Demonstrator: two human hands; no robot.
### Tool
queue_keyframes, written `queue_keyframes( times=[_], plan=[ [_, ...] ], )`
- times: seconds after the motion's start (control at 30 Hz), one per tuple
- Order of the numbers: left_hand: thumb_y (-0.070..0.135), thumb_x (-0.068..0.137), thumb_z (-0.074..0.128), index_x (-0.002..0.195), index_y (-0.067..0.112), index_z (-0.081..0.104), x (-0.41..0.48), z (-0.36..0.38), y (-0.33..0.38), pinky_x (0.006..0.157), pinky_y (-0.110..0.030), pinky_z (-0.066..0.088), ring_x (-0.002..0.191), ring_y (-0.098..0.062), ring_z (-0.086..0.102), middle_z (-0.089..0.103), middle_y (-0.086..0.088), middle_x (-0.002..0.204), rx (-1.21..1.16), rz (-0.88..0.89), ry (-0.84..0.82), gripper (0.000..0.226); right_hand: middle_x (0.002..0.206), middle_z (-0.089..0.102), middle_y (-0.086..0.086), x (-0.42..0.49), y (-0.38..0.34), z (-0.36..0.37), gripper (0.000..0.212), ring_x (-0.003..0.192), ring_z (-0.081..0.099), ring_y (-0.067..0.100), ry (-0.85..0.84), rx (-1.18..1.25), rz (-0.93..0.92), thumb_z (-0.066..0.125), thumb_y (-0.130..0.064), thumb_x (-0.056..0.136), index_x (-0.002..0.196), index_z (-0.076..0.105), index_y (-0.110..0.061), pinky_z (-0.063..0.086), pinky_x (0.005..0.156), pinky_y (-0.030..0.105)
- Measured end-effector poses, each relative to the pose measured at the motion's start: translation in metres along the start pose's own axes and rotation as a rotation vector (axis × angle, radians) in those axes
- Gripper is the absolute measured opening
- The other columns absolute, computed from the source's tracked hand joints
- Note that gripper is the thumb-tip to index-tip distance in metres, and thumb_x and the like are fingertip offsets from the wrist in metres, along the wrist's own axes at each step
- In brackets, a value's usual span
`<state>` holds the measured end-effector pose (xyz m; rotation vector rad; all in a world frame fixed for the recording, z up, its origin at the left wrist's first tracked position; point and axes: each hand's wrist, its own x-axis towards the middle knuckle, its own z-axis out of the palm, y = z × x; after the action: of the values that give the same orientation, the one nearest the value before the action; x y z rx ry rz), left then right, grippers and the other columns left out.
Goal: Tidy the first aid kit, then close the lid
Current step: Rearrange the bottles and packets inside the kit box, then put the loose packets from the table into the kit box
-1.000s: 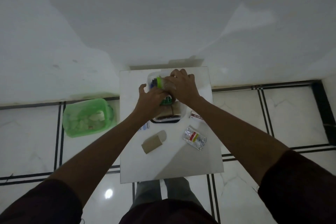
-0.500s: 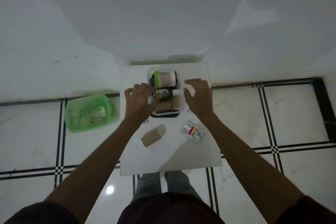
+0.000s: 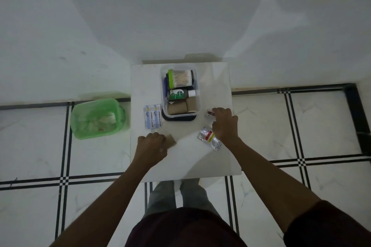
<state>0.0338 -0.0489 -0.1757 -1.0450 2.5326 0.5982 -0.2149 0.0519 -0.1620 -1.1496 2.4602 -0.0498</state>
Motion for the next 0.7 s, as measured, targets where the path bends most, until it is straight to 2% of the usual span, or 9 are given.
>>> queue_keyframes(
  times=[0.1, 0.2, 0.3, 0.4, 0.5, 0.57, 0.7],
  plan=[
    [0.036, 0.077, 0.061, 0.103, 0.017, 0.062, 0.003, 0.0, 0.002, 0.08, -0.037, 0.041, 0.091, -0.023, 0.06, 0.066, -0.002, 0.098, -0.032, -0.034, 0.015, 0.033, 0.127, 0.057, 0.004, 0.002, -0.001, 0.002, 0.05, 0.114, 0.048, 0.026, -0.004, -0.024, 0.009, 0.059, -0.003, 0.08, 0.128, 0.05, -0.016, 0.039, 0.085, 0.04],
    [0.033, 0.072, 0.062, 0.1, 0.013, 0.063, 0.002, -0.003, -0.001, 0.076, -0.038, 0.044, 0.087, -0.027, 0.059, 0.065, -0.007, 0.095, -0.082, -0.035, 0.062, 0.035, 0.111, 0.061, 0.004, 0.002, 0.001, 0.005, 0.046, 0.105, 0.05, 0.026, 0.033, -0.079, -0.007, 0.059, -0.002, 0.076, 0.119, 0.054, -0.016, 0.035, 0.078, 0.038],
    [0.031, 0.067, 0.065, 0.1, 0.011, 0.064, -0.003, -0.018, -0.005, 0.07, -0.039, 0.05, 0.084, -0.03, 0.062, 0.069, -0.008, 0.094, -0.171, 0.053, 0.254, 0.039, 0.091, 0.062, 0.0, 0.003, 0.004, 0.007, 0.035, 0.093, 0.054, 0.025, 0.125, -0.053, -0.011, 0.062, -0.007, 0.067, 0.1, 0.06, -0.017, 0.029, 0.074, 0.038],
    [0.028, 0.067, 0.069, 0.102, 0.014, 0.064, -0.002, -0.048, -0.001, 0.072, -0.04, 0.047, 0.086, -0.025, 0.061, 0.069, -0.003, 0.095, -0.218, 0.14, 0.536, 0.038, 0.088, 0.065, 0.003, 0.006, 0.003, -0.004, 0.031, 0.085, 0.06, 0.025, 0.242, 0.114, -0.033, 0.068, -0.014, 0.067, 0.097, 0.062, -0.015, 0.044, 0.08, 0.043],
    [0.027, 0.066, 0.071, 0.104, 0.017, 0.065, 0.015, -0.085, 0.013, 0.08, -0.039, 0.04, 0.096, -0.018, 0.057, 0.069, -0.001, 0.102, -0.135, 0.21, 0.663, 0.04, 0.093, 0.067, 0.01, 0.007, -0.004, -0.026, 0.033, 0.078, 0.064, 0.027, 0.372, 0.281, -0.154, 0.072, -0.011, 0.069, 0.102, 0.065, -0.012, 0.055, 0.066, 0.035],
    [0.029, 0.069, 0.07, 0.108, 0.018, 0.065, 0.034, -0.104, 0.024, 0.086, -0.043, 0.038, 0.102, -0.019, 0.057, 0.069, -0.001, 0.107, -0.065, 0.242, 0.588, 0.041, 0.098, 0.067, 0.011, 0.01, -0.013, -0.042, 0.036, 0.08, 0.065, 0.025, 0.433, 0.357, -0.2, 0.072, -0.01, 0.072, 0.107, 0.065, -0.011, 0.054, 0.065, 0.03],
    [0.03, 0.082, 0.063, 0.113, 0.02, 0.063, 0.068, -0.124, 0.045, 0.1, -0.056, 0.029, 0.113, -0.024, 0.054, 0.065, -0.001, 0.113, 0.088, 0.219, 0.206, 0.033, 0.099, 0.067, 0.01, 0.026, -0.034, -0.07, 0.034, 0.084, 0.065, 0.022, 0.54, 0.392, -0.332, 0.07, -0.013, 0.077, 0.11, 0.065, -0.01, 0.057, 0.067, 0.032]
  ],
)
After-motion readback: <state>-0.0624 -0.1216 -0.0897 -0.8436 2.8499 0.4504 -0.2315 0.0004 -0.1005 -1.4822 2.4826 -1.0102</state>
